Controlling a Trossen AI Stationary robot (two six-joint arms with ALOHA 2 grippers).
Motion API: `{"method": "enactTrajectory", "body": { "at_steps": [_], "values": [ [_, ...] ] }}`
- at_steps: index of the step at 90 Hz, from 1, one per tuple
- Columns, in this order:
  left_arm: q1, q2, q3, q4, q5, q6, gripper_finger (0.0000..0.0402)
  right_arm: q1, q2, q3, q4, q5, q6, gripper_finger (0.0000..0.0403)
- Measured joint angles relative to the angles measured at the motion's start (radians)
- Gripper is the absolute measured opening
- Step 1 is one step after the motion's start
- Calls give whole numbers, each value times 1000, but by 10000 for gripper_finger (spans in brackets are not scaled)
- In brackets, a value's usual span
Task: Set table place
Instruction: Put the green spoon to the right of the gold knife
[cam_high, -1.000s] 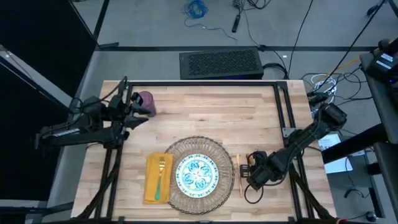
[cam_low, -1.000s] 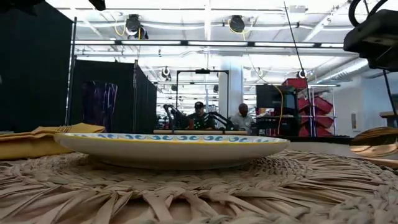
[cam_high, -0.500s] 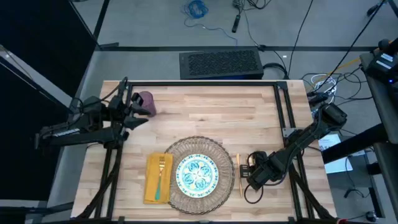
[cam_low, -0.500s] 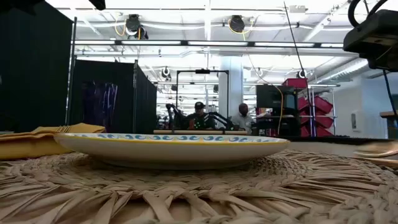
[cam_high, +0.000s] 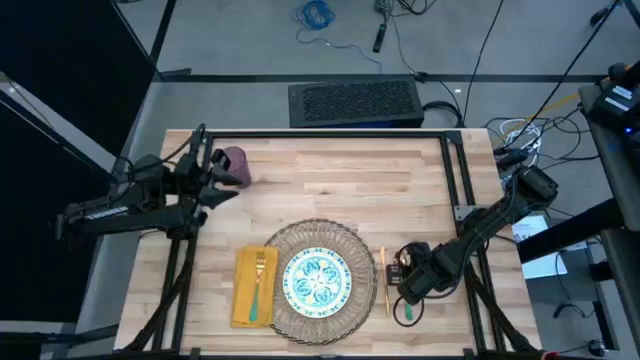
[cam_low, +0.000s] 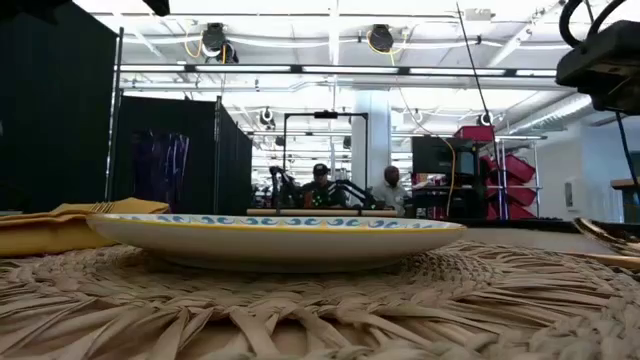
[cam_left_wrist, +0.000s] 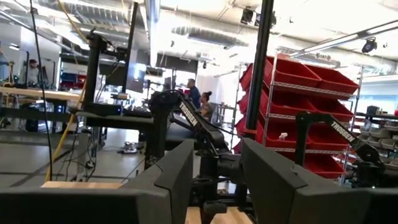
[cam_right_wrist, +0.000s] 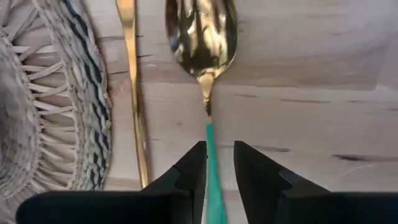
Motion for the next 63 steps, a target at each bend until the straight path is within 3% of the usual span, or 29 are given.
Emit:
{"method": "enactTrajectory", "body": {
  "at_steps": [24, 63],
  "values": [
    [0, 0, 0, 0, 0, 0, 121, 0, 0, 2, 124, -4, -90, 56],
    [0, 0, 0, 0, 0, 0, 121, -8, 79, 1, 85, -55, -111, 45]
  ]
}}
